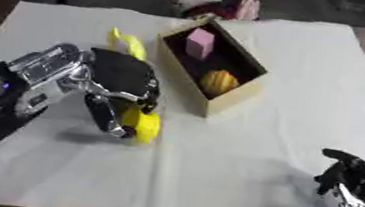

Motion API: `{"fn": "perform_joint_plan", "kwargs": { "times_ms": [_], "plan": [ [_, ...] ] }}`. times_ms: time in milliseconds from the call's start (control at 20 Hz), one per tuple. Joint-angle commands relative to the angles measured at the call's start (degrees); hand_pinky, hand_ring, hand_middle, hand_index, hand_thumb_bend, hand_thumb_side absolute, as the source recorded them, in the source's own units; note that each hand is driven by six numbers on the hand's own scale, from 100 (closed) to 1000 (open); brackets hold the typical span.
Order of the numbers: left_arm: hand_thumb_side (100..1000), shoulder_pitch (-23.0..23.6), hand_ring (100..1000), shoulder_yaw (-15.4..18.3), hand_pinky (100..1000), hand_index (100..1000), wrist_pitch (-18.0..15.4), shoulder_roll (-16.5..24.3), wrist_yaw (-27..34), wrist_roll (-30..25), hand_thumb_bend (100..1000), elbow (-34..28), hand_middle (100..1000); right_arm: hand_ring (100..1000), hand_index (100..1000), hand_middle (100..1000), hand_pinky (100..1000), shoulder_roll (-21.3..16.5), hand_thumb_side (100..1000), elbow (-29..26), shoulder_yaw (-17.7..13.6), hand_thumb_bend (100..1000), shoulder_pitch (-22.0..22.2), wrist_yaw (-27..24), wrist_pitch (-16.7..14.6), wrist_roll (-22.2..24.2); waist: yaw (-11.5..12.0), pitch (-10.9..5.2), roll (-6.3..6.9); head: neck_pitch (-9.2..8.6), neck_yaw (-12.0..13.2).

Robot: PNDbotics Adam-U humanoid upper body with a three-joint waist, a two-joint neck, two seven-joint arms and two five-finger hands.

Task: Pick up objects on the table and place them in the box.

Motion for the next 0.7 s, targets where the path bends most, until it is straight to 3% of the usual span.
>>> {"fn": "perform_joint_plan", "kwargs": {
  "times_ms": [50, 250, 700],
  "plan": [
    [381, -2.29, 717, 2.16, 815, 589, 1.70, 1.26, 1.77, 0.38, 281, -1.93, 479, 466, 840, 483, 699, -0.67, 409, -0.78, -0.40, 100, -0.37, 0.13, -0.09, -0.20, 0.11, -0.91, -0.24, -0.71, -0.19],
    [341, -7.64, 711, 4.02, 809, 597, 5.06, -2.18, 1.80, 2.68, 260, 1.16, 484, 466, 840, 483, 699, -0.59, 409, -0.72, -0.21, 100, -0.23, 0.06, -0.07, -0.03, 0.09, -1.13, -0.42, -0.68, -0.06],
    [292, -15.73, 715, 5.33, 807, 644, 9.40, -12.63, -5.30, 13.61, 205, 18.94, 522, 466, 840, 483, 699, 0.09, 412, -0.67, 0.44, 100, -0.52, -0.30, -0.01, 0.58, -1.00, -1.20, -0.91, -0.78, 0.92]
  ]
}}
